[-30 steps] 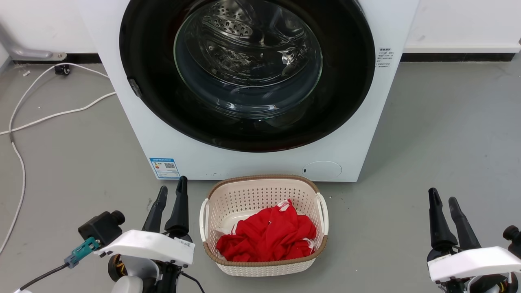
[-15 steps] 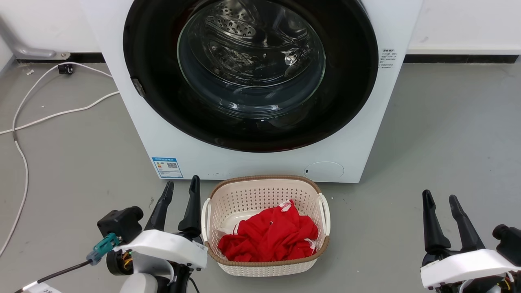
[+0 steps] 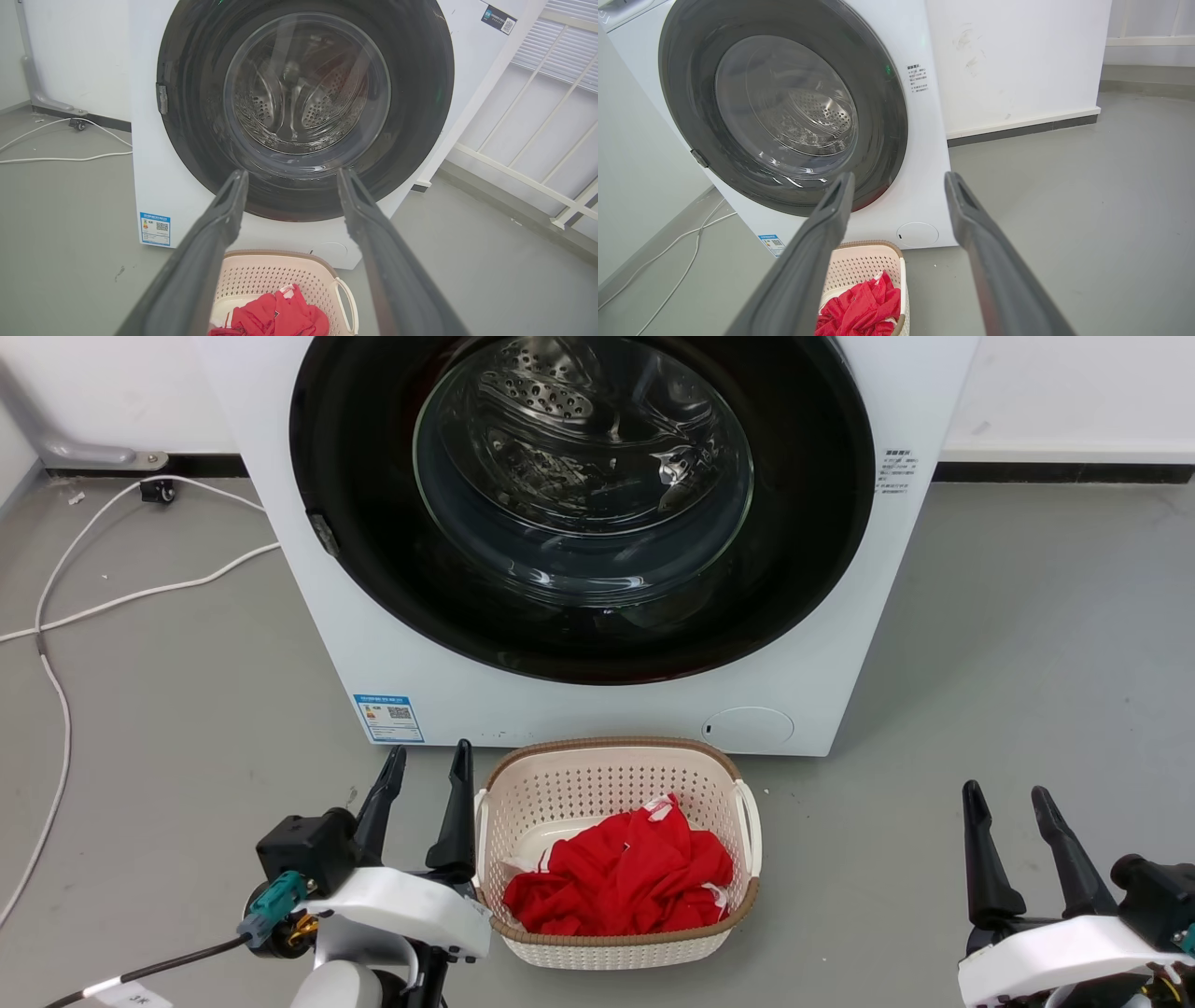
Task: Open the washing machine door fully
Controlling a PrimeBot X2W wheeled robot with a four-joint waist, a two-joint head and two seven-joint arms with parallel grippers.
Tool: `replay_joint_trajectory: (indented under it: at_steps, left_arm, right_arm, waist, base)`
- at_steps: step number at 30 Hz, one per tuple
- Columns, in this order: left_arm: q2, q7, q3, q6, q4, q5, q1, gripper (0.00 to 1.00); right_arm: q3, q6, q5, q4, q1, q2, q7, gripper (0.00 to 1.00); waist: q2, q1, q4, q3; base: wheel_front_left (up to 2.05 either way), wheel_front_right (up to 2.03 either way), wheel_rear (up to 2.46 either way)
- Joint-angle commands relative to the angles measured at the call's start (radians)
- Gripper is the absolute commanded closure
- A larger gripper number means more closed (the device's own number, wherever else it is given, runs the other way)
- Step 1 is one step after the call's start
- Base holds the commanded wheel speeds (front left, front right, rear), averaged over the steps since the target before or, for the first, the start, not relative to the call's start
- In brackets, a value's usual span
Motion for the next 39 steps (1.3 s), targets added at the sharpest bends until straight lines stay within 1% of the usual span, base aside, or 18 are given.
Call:
replay_joint_trajectory:
  at_steps: [1, 20, 21, 30, 36, 39]
  left_arm:
    - [0.002, -0.010, -0.006, 0.003, -0.002, 0.025, -0.020, 0.00]
    - [0.002, -0.052, -0.035, 0.015, 0.024, 0.197, -0.027, 0.00]
    - [0.002, -0.058, -0.038, 0.020, 0.027, 0.216, -0.025, 0.00]
    - [0.002, -0.073, -0.044, 0.033, 0.034, 0.271, -0.027, 0.00]
    - [0.002, -0.084, -0.046, 0.042, 0.037, 0.308, -0.027, 0.00]
    - [0.002, -0.084, -0.043, 0.041, 0.039, 0.304, -0.026, 0.00]
  right_arm:
    - [-0.002, 0.001, -0.026, -0.009, 0.003, 0.000, -0.005, 0.00]
    - [-0.013, 0.001, -0.182, -0.009, 0.018, 0.001, -0.018, 0.00]
    - [-0.016, 0.001, -0.201, -0.007, 0.021, 0.001, -0.017, 0.00]
    - [-0.015, 0.001, -0.256, -0.007, 0.024, 0.001, -0.020, 0.00]
    - [-0.019, 0.001, -0.274, -0.005, 0.025, 0.001, -0.026, 0.00]
    - [-0.020, 0.001, -0.266, -0.002, 0.022, 0.001, -0.027, 0.00]
  waist:
    - [0.0000, 0.0000, 0.001, 0.000]
    - [0.0000, 0.0000, 0.009, -0.002]
    - [0.0000, 0.0000, 0.011, -0.002]
    - [0.0000, 0.0000, 0.014, 0.001]
    - [0.0000, 0.0000, 0.015, 0.002]
    - [0.0000, 0.0000, 0.014, 0.001]
  base:
    - [0.00, 0.00, 0.00]
    - [0.00, 0.00, 0.00]
    - [0.00, 0.00, 0.00]
    - [0.00, 0.00, 0.00]
    - [0.00, 0.00, 0.00]
    - [0.00, 0.00, 0.00]
